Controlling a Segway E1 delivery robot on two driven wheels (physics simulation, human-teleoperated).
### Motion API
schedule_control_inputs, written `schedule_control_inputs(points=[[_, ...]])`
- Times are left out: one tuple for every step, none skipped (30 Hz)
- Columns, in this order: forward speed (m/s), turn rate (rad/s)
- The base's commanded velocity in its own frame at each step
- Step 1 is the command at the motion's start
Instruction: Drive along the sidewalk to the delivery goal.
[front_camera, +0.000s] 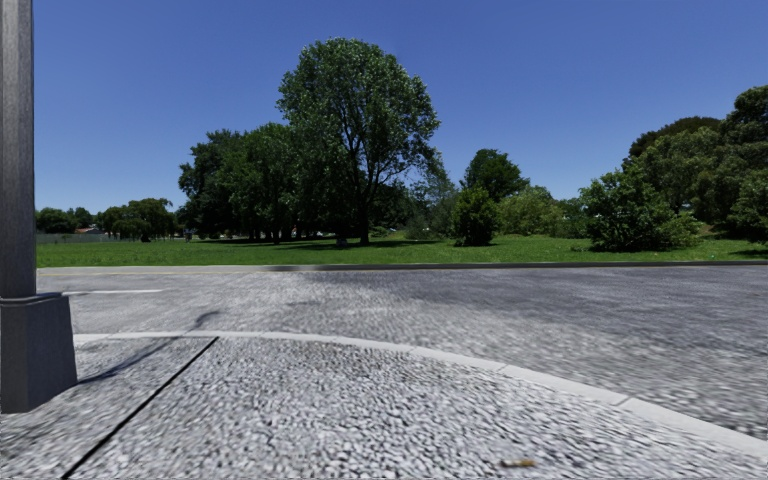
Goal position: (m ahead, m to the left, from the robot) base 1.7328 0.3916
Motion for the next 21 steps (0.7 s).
schedule_control_inputs(points=[[0.54, 0.00], [0.54, 0.00], [0.54, 0.00], [0.54, 0.00], [0.54, 0.00], [0.54, 0.00], [0.55, 0.00], [0.56, 0.00], [0.56, 0.00], [0.57, 0.00], [0.61, 0.00], [0.63, 0.00], [0.63, 0.00], [0.64, 0.00], [0.64, 0.00], [0.64, 0.00], [0.64, 0.00], [0.64, 0.00], [0.65, 0.00], [0.65, 0.00], [0.65, 0.00]])
